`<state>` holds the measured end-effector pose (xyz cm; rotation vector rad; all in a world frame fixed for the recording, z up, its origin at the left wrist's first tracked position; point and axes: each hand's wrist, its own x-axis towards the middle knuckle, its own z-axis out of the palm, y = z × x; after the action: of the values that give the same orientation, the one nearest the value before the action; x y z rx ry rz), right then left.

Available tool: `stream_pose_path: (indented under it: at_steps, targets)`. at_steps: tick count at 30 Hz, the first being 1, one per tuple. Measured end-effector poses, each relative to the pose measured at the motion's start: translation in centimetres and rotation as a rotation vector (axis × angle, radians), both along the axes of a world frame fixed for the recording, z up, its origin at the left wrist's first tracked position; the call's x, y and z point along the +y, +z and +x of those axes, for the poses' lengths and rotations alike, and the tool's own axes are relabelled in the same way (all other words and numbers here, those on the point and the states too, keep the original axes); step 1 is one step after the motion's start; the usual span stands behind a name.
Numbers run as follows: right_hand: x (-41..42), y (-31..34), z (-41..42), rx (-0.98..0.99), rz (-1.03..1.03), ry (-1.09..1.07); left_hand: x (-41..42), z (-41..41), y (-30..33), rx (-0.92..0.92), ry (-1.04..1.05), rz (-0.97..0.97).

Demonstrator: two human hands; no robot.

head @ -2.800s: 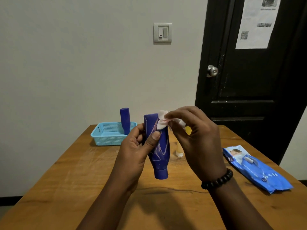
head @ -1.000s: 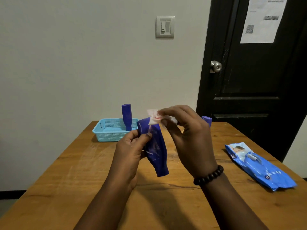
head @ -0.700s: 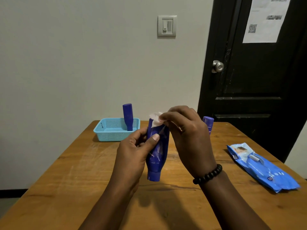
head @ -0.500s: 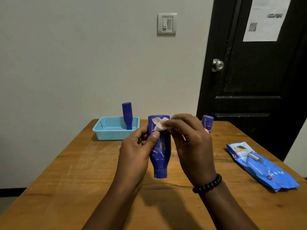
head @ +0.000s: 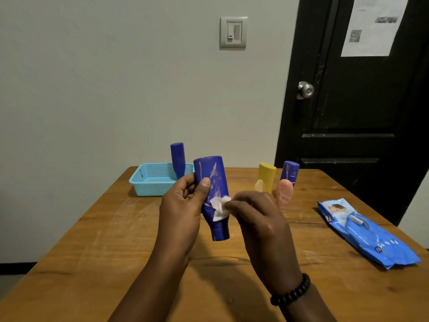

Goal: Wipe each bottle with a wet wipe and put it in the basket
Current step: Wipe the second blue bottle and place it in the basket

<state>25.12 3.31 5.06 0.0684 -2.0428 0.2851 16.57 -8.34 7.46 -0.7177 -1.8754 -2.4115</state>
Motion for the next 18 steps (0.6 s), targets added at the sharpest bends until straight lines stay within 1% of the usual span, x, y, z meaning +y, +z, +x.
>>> stream_pose_path:
  at_steps: [4,8,13,18]
  targets:
    - [0.1,3.7,-1.0,0.069,-0.035,-0.061,0.3,1.3,-0.3,0.097,-0.08,-0.112]
    - [0.4,6.0,-2.1,0.071,-0.047,-0.049,0.5,1.6,-0.7,0.134,-0.068,-0.156]
    - [-0.1,3.7,-1.1,0.062,-0.061,-0.053,0.6,1.8,-0.5,0.099,-0.081,-0.122]
    - [-0.5,-0.1,0.0,-0.047,-0.082,0.025,0.5,1.0,-0.6,0.008,-0.02,-0.051]
